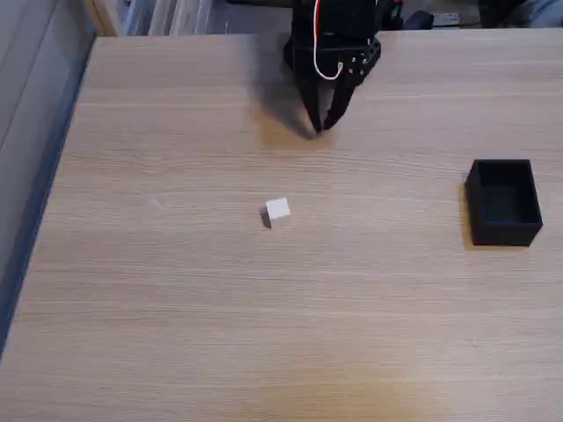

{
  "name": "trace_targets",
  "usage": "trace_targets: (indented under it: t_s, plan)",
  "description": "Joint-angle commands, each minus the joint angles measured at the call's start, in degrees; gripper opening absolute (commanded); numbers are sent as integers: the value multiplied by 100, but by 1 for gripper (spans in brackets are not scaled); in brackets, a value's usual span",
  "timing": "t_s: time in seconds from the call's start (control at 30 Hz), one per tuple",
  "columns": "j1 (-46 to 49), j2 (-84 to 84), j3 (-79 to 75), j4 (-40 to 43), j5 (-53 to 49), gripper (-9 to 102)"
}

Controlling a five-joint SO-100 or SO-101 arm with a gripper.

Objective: Pick a white block and place it in the black box.

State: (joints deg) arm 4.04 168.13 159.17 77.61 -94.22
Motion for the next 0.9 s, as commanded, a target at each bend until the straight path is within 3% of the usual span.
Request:
trace_targets:
  t_s: [0.0,0.37,0.87]
  plan:
    - [167,-642,-606,-44,53,4]
    - [1222,-2118,-1336,-492,-879,23]
    - [1670,-4737,-2813,-1556,-1072,24]
